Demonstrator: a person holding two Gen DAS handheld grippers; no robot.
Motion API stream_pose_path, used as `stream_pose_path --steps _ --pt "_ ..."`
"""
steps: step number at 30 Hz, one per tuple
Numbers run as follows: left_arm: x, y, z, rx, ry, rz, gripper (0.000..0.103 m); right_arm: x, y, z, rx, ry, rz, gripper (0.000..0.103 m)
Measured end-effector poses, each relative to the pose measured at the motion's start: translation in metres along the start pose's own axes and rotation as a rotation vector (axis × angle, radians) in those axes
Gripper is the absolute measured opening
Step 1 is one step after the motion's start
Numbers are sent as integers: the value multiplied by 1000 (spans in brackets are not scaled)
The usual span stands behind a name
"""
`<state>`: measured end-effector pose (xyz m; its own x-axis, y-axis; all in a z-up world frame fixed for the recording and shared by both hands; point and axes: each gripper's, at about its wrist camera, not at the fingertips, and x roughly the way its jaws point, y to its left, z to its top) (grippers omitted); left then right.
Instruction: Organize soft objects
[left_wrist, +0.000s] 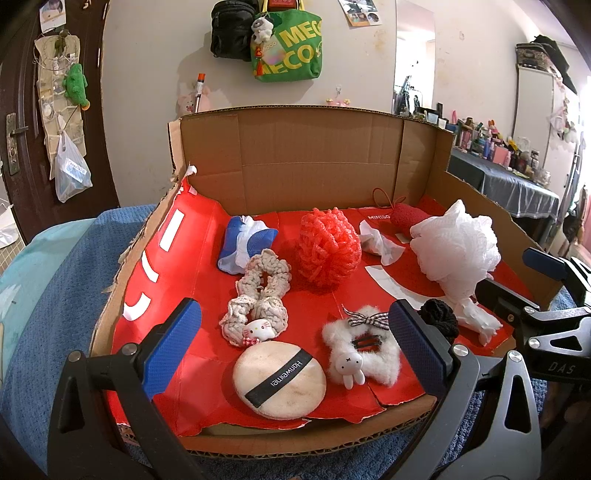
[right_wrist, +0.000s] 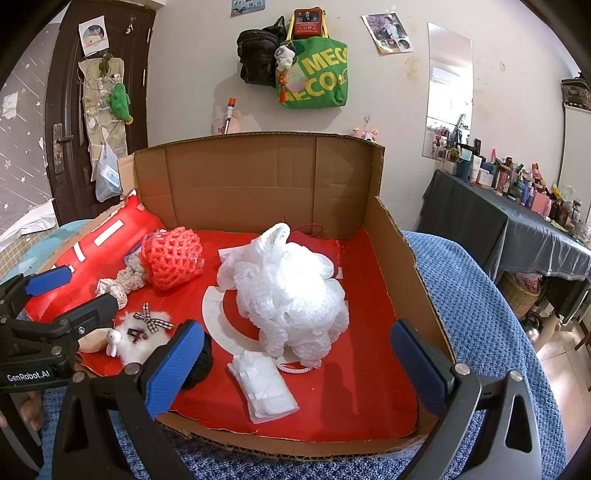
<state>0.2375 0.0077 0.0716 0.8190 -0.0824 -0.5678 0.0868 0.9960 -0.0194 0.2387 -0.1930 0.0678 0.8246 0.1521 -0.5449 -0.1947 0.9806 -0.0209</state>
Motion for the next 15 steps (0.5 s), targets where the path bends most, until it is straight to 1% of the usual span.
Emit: stream_pose_path --steps 15 --pt "0 1 -1 -3 -1 1 103 0 1 0 0 0 -2 103"
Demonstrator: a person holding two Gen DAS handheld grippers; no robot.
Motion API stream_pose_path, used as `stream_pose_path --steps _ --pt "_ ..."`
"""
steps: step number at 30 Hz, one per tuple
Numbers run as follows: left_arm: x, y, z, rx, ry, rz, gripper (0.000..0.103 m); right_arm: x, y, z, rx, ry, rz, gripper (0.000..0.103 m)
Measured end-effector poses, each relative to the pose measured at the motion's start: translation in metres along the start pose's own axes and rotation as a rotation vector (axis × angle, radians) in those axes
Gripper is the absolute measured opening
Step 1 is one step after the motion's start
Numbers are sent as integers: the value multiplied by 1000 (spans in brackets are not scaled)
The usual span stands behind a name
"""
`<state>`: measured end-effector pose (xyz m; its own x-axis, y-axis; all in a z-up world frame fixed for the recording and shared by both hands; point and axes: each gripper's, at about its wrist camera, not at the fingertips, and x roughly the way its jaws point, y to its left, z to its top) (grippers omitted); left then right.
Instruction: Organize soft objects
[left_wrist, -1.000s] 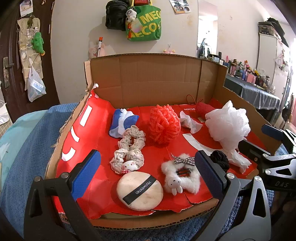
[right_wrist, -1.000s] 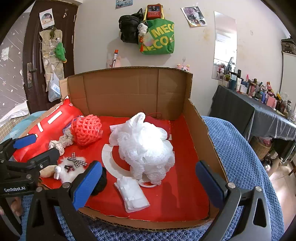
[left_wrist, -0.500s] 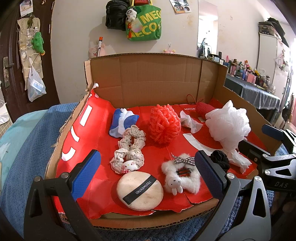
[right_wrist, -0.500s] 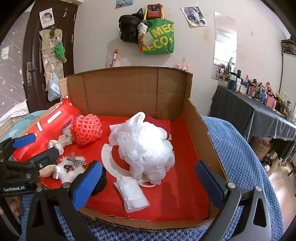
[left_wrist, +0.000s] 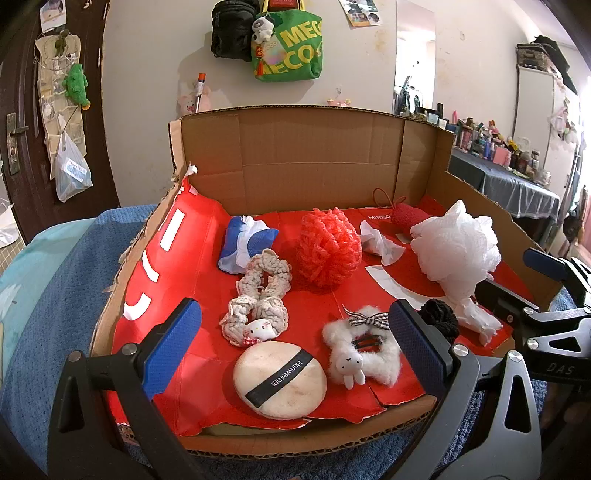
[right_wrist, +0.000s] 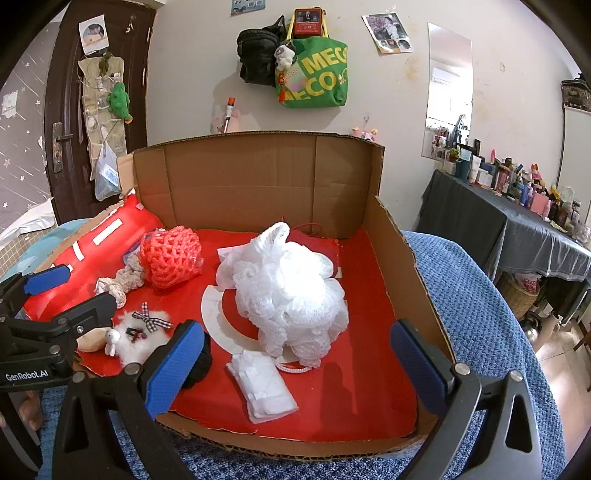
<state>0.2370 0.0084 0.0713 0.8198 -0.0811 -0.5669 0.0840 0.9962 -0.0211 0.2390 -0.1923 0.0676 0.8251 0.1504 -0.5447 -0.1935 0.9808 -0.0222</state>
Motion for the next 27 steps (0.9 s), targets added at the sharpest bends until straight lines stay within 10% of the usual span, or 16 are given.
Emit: stream_pose_path --steps 27 --pt "0 0 -1 1 0 0 103 0 1 0 -2 0 -3 103"
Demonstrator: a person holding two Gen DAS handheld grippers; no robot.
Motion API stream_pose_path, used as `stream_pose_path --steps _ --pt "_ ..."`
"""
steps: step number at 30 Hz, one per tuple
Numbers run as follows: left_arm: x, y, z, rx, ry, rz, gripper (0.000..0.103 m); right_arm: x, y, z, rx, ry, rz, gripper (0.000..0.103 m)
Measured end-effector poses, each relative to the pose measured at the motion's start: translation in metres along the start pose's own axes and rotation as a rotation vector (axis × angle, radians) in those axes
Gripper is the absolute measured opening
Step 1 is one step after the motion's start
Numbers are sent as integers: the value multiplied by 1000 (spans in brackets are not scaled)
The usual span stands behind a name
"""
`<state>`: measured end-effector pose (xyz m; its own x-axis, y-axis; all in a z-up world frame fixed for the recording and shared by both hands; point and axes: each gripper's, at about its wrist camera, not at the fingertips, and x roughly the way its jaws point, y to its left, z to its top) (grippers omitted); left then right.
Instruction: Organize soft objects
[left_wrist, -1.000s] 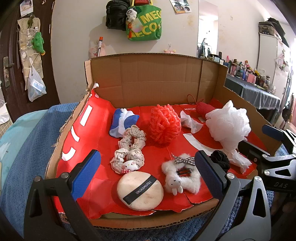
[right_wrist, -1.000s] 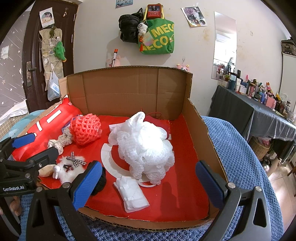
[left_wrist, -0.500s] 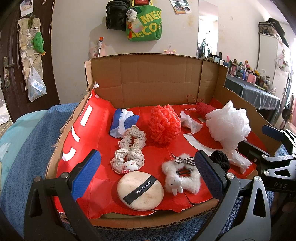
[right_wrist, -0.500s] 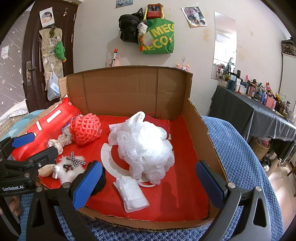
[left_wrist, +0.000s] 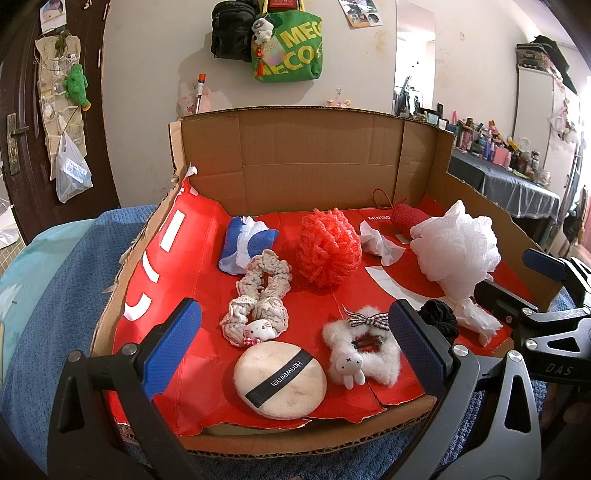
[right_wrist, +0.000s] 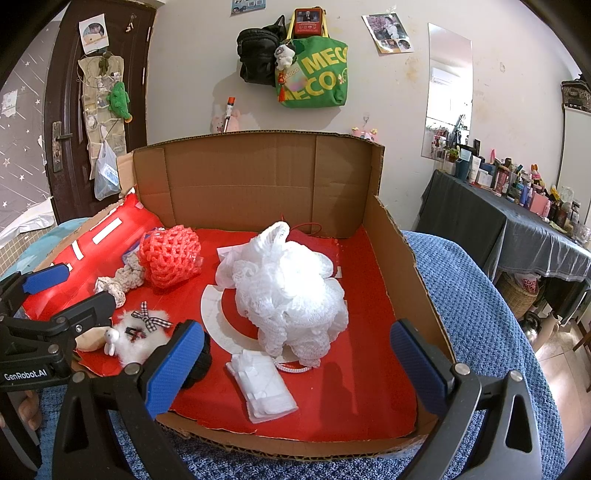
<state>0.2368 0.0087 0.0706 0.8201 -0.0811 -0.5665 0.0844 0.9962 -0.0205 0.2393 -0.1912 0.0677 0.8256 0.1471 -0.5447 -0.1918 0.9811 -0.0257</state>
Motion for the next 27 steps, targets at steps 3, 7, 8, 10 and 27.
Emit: stream_pose_path --steps 3,7,8,10,27 --pt "0 0 0 0 0 0 103 0 0 0 1 -1 0 103" --pt "0 0 0 0 0 0 103 0 -1 0 1 0 -1 103" --pt "0 0 0 0 0 0 103 0 0 0 0 0 -1 103" --pt "0 0 0 0 0 0 103 0 -1 0 0 0 -1 103" --pt "-26 3 2 -13 -37 2 103 -6 -1 0 4 -16 -4 103"
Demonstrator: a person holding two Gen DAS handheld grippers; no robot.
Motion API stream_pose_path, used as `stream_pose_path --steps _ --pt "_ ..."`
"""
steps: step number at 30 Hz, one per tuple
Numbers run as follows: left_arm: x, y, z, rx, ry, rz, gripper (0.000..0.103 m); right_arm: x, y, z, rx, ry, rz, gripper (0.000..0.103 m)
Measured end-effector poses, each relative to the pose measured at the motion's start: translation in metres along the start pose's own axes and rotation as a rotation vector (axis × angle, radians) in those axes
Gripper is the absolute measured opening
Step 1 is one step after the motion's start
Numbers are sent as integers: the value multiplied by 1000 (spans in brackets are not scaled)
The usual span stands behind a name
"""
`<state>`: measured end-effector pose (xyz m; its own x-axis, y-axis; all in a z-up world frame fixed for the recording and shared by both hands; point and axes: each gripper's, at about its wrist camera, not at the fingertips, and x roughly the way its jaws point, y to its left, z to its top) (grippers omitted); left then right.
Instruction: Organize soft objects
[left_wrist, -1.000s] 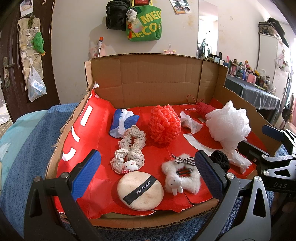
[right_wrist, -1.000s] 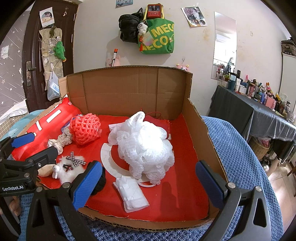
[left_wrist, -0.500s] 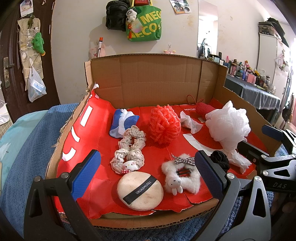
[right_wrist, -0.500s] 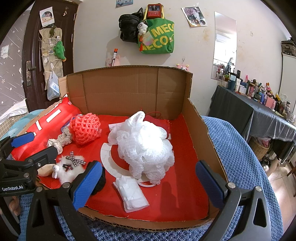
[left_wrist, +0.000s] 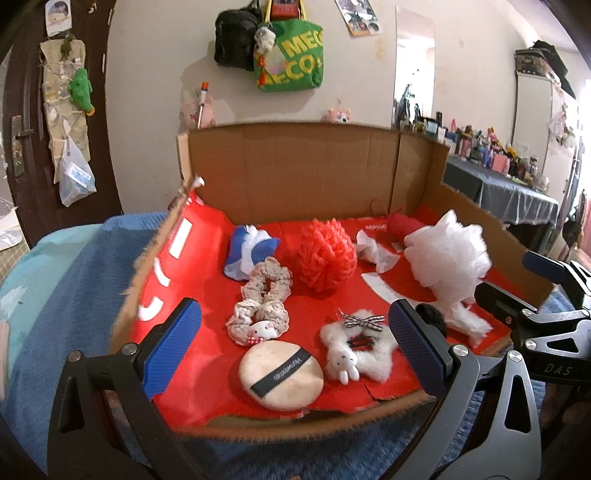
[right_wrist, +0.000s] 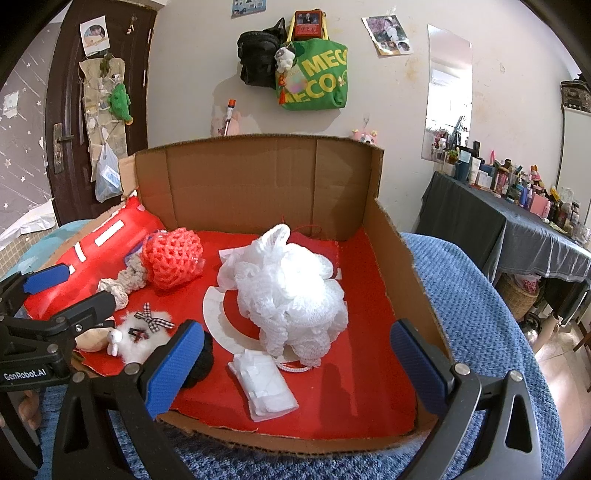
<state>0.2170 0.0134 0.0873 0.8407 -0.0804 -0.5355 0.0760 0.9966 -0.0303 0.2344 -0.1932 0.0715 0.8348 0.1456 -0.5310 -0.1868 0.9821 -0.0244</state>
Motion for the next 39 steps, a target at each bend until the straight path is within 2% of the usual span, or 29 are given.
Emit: stream_pose_path --steps 5,11,13,17,20,26,29,39 --pt "-41 -2 -3 -7 -23 -1 103 -39 -2 0 -1 -41 29 103" --pt "-62 -8 -27 7 67 5 103 -80 1 -11 -21 -24 7 103" --pt "-61 -10 -38 0 114 5 103 -86 0 -20 -24 11 16 103" --pt "-52 -13 -61 -13 205 14 103 -82 4 -42 0 112 31 103" --pt "-44 -17 -76 -23 260 22 103 -72 8 -60 1 187 2 103" --pt "-31 -22 -85 -18 318 50 103 -49 -3 -85 37 319 -46 103" --pt "-26 -24 -86 -15 338 64 103 -45 -7 -89 57 346 -54 103" --pt "-21 -26 -85 -12 346 75 103 -43 -7 -92 53 352 -79 103"
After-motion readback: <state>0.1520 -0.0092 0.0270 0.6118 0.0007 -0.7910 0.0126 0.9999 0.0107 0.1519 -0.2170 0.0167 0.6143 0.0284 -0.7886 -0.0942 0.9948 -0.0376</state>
